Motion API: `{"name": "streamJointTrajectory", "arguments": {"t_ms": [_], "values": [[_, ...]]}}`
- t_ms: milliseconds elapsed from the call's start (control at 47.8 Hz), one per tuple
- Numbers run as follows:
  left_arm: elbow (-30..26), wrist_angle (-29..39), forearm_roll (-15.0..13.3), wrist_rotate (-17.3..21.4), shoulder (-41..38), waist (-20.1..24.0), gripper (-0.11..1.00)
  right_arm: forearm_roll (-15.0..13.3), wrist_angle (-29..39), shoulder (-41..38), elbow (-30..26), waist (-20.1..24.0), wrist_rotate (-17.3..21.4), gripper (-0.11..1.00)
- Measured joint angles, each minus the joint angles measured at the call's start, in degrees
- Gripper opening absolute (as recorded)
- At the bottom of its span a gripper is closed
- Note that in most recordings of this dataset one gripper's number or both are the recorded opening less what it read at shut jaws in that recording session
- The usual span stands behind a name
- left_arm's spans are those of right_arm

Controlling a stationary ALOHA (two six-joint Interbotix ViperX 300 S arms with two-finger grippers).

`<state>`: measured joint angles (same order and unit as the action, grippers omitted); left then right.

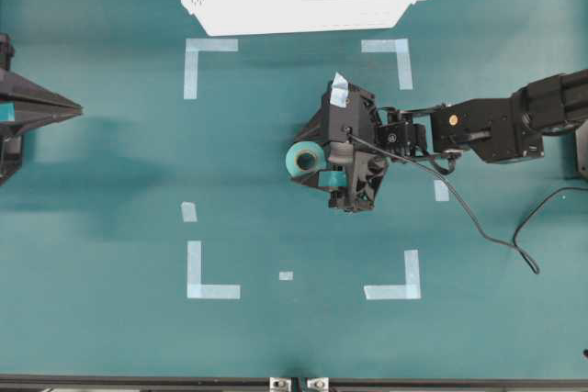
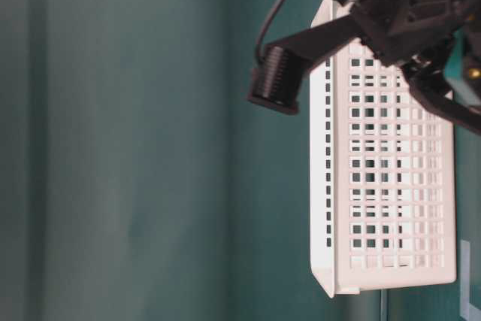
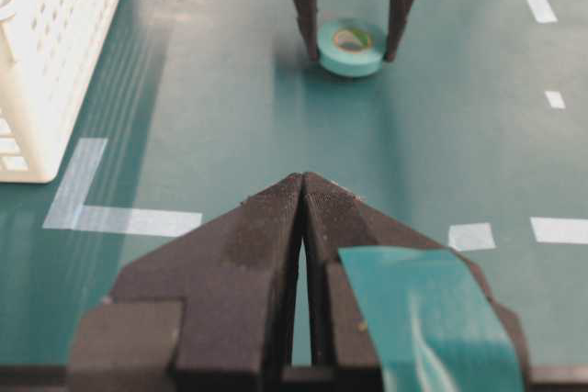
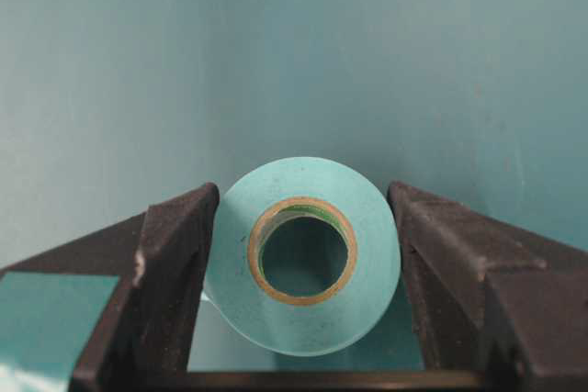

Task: Put the tape in the middle into the white basket.
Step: 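Lift the tape roll and carry it toward the white basket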

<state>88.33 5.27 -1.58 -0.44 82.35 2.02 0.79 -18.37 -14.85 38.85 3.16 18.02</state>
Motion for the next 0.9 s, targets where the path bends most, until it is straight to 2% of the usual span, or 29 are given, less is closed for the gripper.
{"name": "streamJointTrajectory", "arguments": {"t_ms": [628, 900], "values": [[0.00, 0.09, 0.00, 0.00, 0.00, 0.00, -0.11, -0.70, 0.97, 14.68, 0.09, 0.09, -0.44, 0.65], [0.00, 0.00, 0.00, 0.00, 0.09, 0.00, -0.11, -0.79, 2.55, 17.75, 0.09, -1.41, -0.53, 0.65]]}}
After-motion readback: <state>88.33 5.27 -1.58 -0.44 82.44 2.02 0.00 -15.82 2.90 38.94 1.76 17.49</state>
